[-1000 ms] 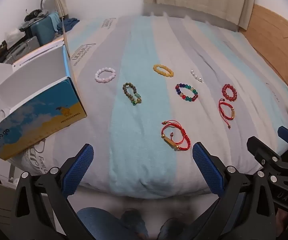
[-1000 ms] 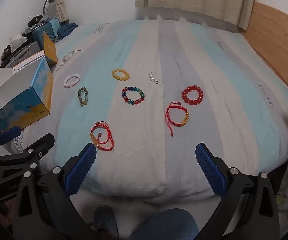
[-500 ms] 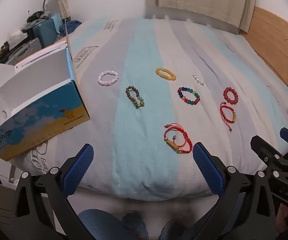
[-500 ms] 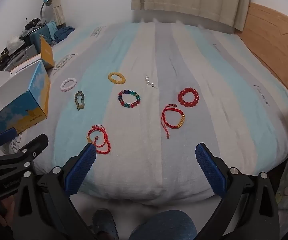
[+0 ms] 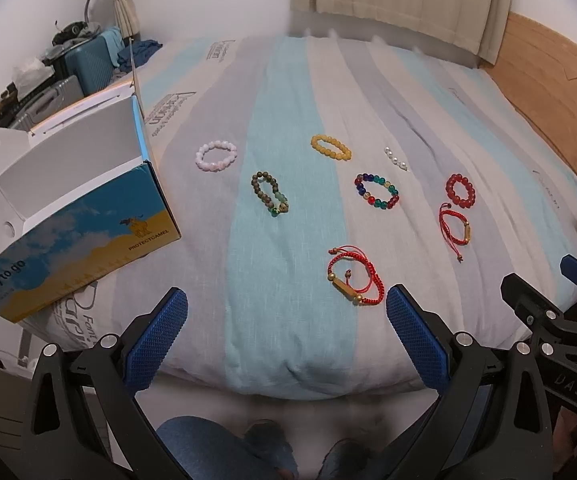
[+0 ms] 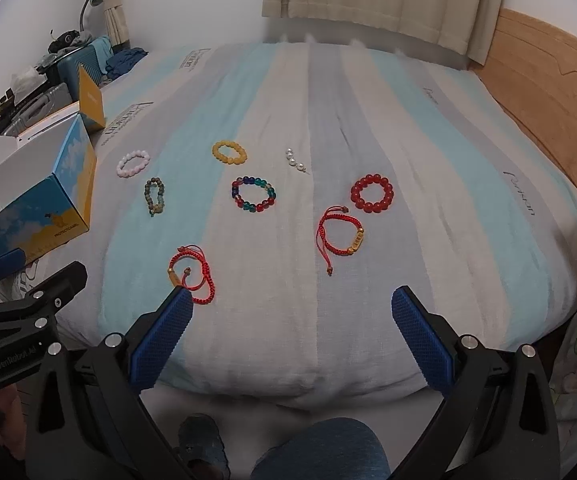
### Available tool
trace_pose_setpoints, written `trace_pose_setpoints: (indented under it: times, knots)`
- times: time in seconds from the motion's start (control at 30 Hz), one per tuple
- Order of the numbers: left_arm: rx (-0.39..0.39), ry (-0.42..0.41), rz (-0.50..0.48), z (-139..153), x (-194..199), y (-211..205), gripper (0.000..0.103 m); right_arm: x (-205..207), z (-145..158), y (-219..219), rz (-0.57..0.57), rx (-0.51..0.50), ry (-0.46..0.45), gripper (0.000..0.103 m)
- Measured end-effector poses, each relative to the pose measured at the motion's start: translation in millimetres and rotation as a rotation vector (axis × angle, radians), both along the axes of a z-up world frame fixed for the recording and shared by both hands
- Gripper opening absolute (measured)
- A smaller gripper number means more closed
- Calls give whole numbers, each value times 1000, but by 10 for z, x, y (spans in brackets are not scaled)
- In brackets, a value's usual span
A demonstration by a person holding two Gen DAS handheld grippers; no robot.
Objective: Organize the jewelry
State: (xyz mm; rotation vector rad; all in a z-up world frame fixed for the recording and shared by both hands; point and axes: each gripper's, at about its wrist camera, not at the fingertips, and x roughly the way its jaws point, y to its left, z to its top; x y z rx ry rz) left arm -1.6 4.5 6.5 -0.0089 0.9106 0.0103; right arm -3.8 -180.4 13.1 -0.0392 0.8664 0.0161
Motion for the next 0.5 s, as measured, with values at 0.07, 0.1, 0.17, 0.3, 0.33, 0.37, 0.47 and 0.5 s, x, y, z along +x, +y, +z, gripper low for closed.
trace_pose_setpoints:
  times: [0.07,0.1,0.17,0.3,0.33,0.37,0.47,0.5]
  knots:
    - [0,5,1,-2,-1,-1,97,-2,1,-1,-1,-2,0,96]
    - [0,6,1,0,-10,0,97,-5,2,-5,-2,-2,-2,96]
    - [6,4,1,9,-16,-3,97,-2,2,-18,-6,-5,-1,96]
    - [12,-6,-2,34,-21,-11,97,6,-4,-44,-15,-4,3,96]
    - [13,-6,-4,37,-20,-13,97,7,-4,-50,-18,-4,4,96]
    - [15,-6,-5,38,-18,-17,97,7,-4,-54,-20,-4,4,96]
    - [20,-8,-7,44,-18,-29,97,6,-7,-68,-25,-5,4,96]
    - [21,-8,-7,45,-16,-29,97,9,-9,-72,-28,-3,3,96]
